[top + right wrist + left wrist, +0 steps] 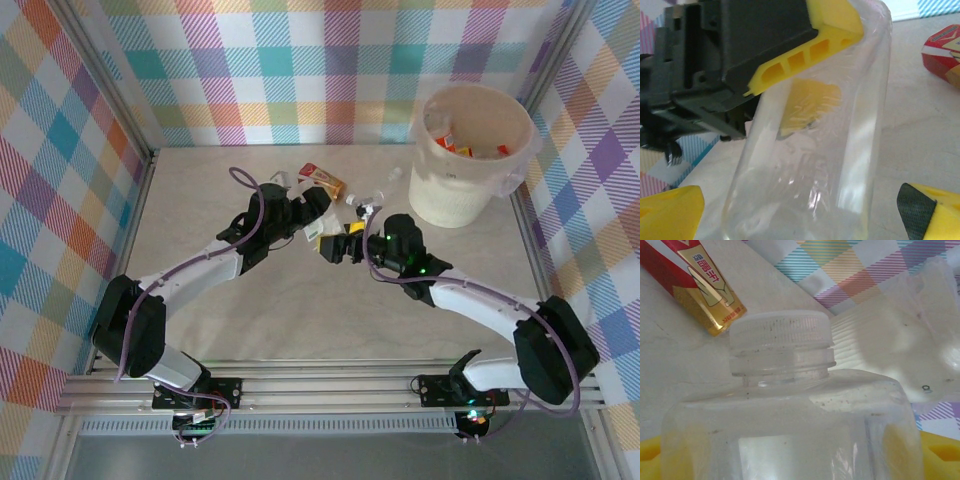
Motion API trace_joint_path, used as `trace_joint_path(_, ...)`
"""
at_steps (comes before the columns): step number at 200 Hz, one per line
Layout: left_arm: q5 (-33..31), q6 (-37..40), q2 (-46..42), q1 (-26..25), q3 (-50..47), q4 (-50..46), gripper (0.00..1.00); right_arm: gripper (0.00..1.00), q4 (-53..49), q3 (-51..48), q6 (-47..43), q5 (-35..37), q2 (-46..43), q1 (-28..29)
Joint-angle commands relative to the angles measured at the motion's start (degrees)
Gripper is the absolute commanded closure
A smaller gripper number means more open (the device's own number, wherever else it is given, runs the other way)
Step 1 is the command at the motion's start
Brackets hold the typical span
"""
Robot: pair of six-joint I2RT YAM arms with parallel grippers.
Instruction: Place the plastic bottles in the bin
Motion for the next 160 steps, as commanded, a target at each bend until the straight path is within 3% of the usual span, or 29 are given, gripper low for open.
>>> trace_joint_path(1, 1.0, -1.5, -1.6, -0.3, -0.5, 3.8, 0.4, 0.0, 6.3, 1.9, 2.9, 6.3, 3.0, 0.7)
trace_joint_path(18, 1.1, -1.7, -1.3, -0.3, -0.7, 3.8, 0.4, 0.05, 5.2, 3.6, 2.9, 4.3, 5.4, 1.3)
trace_joint_path(57, 1.7, -2.1, -1.1, -0.5, -1.1, 4.1, 0.4, 0.27, 6.6, 2.8, 2.2, 7.4, 7.2, 3.0)
trace_joint_path(95, 2.0, -2.3, -1.1, -0.7, -1.3, 3.7, 0.39, 0.42, 5.5, 2.5, 1.0, 7.9, 6.3, 3.0)
trace_joint_path(109, 1.8, -2.5, -1.2, -0.7, -0.9, 2.5, 0.34, 0.46, 4.4, 2.4, 0.0, 8.3, 5.5, 2.9)
trace_joint_path(133, 3.0, -1.7, -1.2, -0.6, 0.9, -0.9, 0.14, 0.5, 1.7, 2.0, -1.7, 10.3, 3.4, 2.9)
trace_joint_path(160, 5.6, -0.2, -2.4, -0.6, 1.2, -0.4, 0.05, 0.53, -1.5, 1.0, -3.0, 13.0, 1.2, 2.8)
